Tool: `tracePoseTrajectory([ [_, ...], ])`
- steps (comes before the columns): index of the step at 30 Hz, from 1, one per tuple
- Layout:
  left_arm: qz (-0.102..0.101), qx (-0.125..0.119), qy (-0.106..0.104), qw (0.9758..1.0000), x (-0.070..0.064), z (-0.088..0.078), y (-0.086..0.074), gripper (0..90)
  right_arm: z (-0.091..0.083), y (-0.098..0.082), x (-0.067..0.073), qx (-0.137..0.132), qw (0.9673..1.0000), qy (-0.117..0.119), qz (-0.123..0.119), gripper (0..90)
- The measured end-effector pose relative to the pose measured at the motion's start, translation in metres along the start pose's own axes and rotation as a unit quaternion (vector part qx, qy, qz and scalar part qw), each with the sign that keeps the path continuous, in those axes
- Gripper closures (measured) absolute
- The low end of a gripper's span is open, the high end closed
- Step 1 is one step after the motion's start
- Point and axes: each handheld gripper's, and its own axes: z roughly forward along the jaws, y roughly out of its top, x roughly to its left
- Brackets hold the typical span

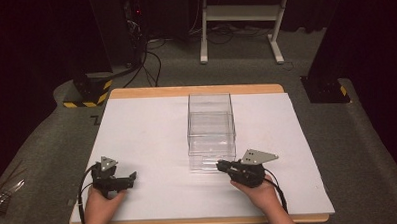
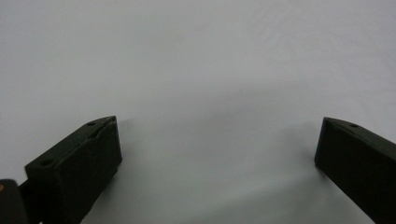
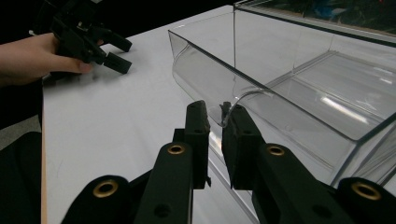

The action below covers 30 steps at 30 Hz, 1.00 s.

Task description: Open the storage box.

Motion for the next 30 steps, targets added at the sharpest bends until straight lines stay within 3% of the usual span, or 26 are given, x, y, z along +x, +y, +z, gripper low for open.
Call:
tracePoseTrajectory([
  [30,0.001,0.000,0.000,1.0000,0.000,0.000,0.000,0.5,-0.021,-0.014,0.019,0.010,0.9999,0.012,-0.003,81.1],
])
